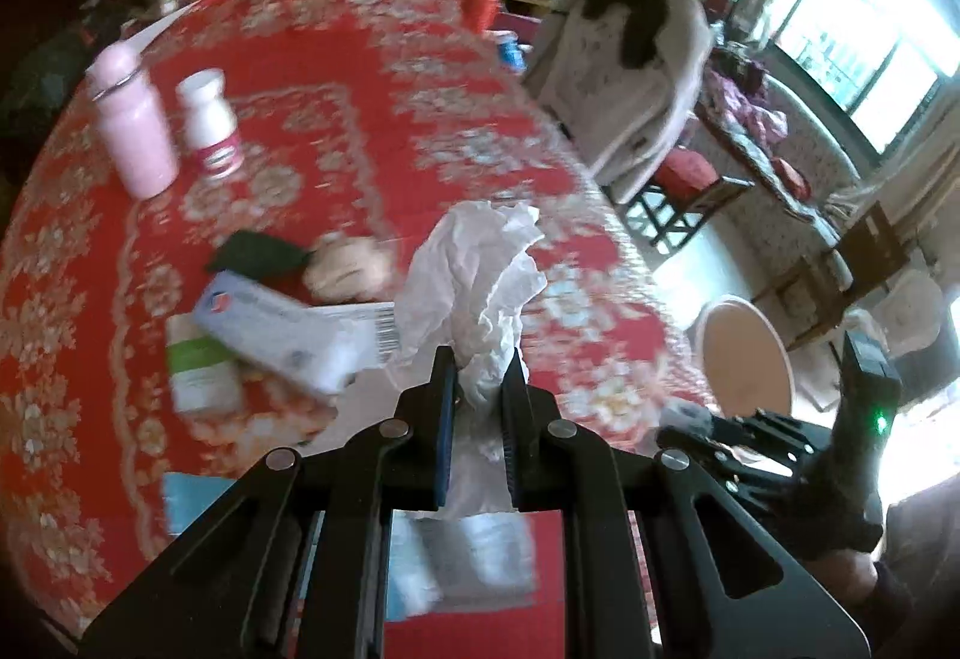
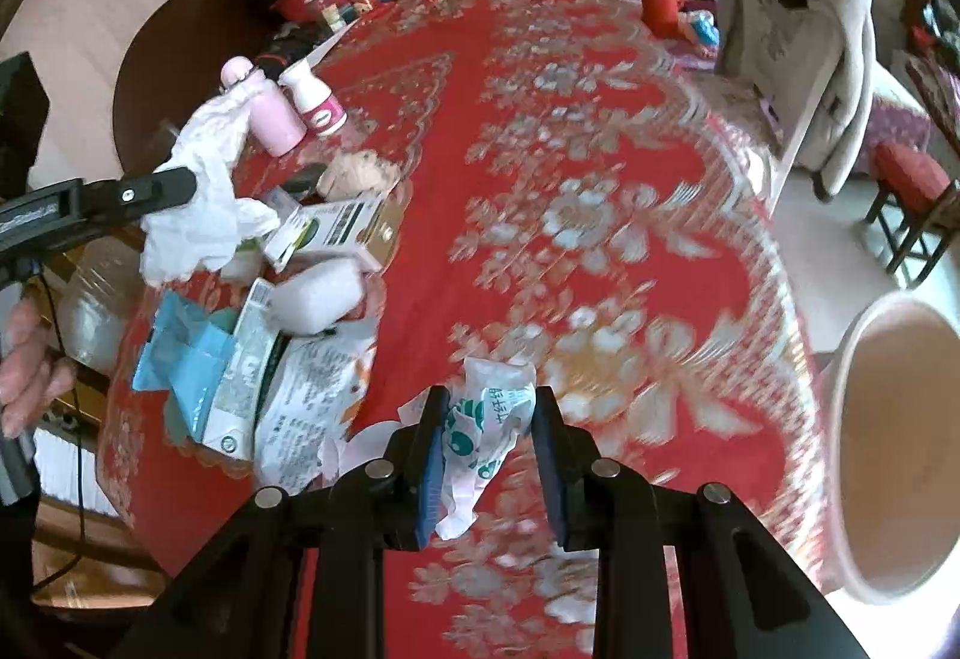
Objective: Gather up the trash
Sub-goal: 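Carry both held items over the beige bin and open both grippers, then move both open grippers back over the table toward the remaining trash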
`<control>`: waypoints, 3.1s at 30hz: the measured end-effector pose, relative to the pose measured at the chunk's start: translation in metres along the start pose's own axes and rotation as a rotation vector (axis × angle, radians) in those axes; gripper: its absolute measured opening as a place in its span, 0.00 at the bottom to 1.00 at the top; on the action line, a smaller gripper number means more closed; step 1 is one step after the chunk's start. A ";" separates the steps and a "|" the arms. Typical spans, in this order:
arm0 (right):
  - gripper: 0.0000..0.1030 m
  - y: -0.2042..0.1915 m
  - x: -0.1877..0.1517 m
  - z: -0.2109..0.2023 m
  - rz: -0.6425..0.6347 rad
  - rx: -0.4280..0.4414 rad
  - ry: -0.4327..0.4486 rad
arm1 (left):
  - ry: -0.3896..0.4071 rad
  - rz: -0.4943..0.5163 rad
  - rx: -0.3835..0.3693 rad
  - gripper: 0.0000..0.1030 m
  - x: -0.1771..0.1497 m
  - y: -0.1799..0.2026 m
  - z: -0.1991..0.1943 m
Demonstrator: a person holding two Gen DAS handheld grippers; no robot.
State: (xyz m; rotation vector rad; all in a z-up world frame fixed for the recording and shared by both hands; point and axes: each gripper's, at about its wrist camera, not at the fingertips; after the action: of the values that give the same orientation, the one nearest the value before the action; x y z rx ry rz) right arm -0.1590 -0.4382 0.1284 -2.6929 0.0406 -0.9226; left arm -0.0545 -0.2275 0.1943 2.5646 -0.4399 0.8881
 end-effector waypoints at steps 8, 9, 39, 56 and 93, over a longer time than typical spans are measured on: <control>0.25 0.081 0.004 -0.033 0.071 -0.099 0.030 | -0.048 0.087 -0.122 0.11 0.004 0.102 0.042; 0.25 0.091 0.003 -0.038 0.086 -0.113 0.034 | -0.058 0.100 -0.142 0.11 0.003 0.117 0.049; 0.50 0.300 -0.054 -0.117 0.386 -0.474 -0.010 | -0.253 0.081 -0.410 0.53 -0.021 0.296 0.179; 0.50 0.213 -0.009 -0.065 0.225 -0.300 -0.006 | -0.096 0.067 -0.017 0.53 -0.019 0.168 0.116; 0.55 -0.094 0.120 0.146 -0.140 0.072 -0.048 | -0.026 -0.563 0.235 0.53 -0.019 -0.151 0.029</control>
State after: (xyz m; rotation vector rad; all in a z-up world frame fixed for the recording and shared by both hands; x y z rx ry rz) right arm 0.0182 -0.3243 0.1164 -2.6769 -0.1895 -0.8797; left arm 0.0085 -0.1062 0.1223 2.6846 0.3933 0.7250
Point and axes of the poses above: each gripper's, at about its wrist camera, not at the fingertips, and z roughly the way its jaws point, y to its right, x to its top, and after that the axes turned 9 degrees about y, right-handed
